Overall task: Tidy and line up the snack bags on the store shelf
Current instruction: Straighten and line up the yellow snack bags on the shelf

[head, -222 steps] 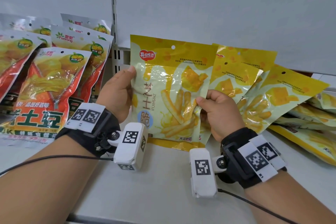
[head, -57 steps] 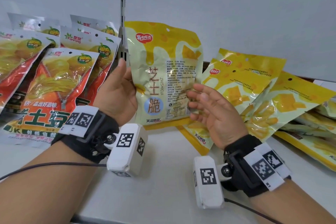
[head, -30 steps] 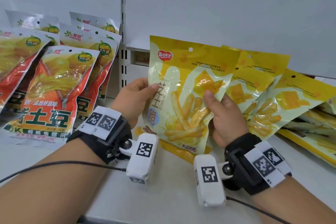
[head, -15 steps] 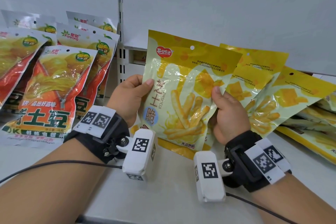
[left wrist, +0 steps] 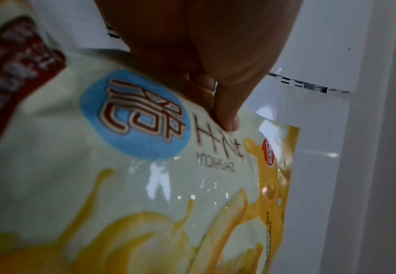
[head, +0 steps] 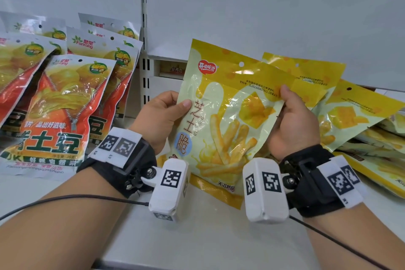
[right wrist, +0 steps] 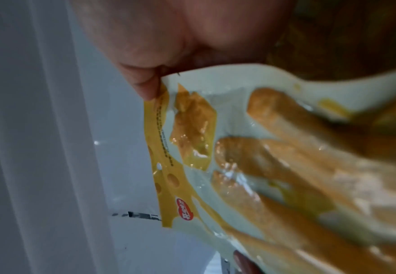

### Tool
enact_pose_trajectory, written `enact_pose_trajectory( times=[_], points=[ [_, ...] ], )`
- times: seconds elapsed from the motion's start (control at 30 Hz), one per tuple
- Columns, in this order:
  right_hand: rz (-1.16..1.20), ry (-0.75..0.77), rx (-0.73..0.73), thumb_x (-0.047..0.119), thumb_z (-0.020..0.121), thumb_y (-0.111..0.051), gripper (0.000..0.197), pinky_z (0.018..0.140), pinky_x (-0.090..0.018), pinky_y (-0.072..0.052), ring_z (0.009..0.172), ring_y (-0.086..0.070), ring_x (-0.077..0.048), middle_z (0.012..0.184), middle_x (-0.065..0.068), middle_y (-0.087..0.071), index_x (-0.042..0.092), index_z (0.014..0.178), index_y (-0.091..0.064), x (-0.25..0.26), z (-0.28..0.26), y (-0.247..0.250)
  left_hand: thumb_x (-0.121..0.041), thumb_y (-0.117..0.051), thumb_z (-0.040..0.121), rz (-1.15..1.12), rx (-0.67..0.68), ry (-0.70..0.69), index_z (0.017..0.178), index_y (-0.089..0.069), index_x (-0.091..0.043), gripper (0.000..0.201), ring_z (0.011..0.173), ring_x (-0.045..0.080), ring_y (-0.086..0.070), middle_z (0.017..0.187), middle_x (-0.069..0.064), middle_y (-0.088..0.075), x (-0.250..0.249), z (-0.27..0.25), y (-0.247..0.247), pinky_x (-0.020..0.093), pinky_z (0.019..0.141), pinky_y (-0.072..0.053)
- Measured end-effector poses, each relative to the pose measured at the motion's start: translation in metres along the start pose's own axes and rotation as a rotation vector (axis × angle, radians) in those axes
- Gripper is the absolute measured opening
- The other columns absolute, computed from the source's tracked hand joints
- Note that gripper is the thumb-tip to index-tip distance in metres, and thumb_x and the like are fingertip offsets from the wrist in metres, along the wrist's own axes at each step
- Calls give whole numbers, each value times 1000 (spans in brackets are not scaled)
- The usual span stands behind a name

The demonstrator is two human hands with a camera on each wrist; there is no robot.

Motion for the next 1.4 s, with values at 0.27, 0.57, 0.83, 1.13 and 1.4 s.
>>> enact_pose_trajectory(
  times=[0.27,0.57,0.83,1.13,1.4],
  points=[
    [120,-150,34,30,94,-49,38,95,-52,-47,106,-64,-33,115,-16,-67,6,123,-60,-14,-7,-8,-8,-55,90,-63,12,33,79,-59,-11,13,57,13,-66,67,1,-71,4,1,0,23,54,-56],
    [92,-125,127,27,96,-48,36,58,-36,-57,78,-72,-24,88,-11,-75,10,83,-77,-21,-3,-12,-10,-51,93,-196,53,-47,96,-66,-19,18,70,14,-70,82,0,-74,-13,9,-5,27,58,-56],
    [-272,-101,380,29,65,-68,28,51,-25,-52,63,-65,-14,74,2,-70,17,91,-64,-34,-17,-30,-25,-64,83,-234,-300,-81,73,-74,-25,14,86,24,-70,85,4,-73,-16,27,43,45,79,-56],
    [-483,-77,262,5,89,-57,20,48,-24,-52,55,-64,-12,63,-1,-69,12,70,-64,-43,-15,-20,-33,-66,79,-207,-387,25,88,-75,-23,16,104,33,-66,101,6,-72,-6,24,63,53,88,-53],
    [-410,-51,84,9,91,-57,19,75,-39,-54,71,-62,-19,77,-8,-67,13,73,-62,-31,-9,-3,-23,-55,93,28,13,289,87,-62,-9,17,63,18,-66,71,3,-71,20,12,26,25,54,-53]
  ],
)
Point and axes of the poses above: each hand's wrist, its own z-axis towards the middle knuckle, its own y-axis out of the back of the hand, x = y × z, the point moved 8 cm from there along z, towards the middle knuckle
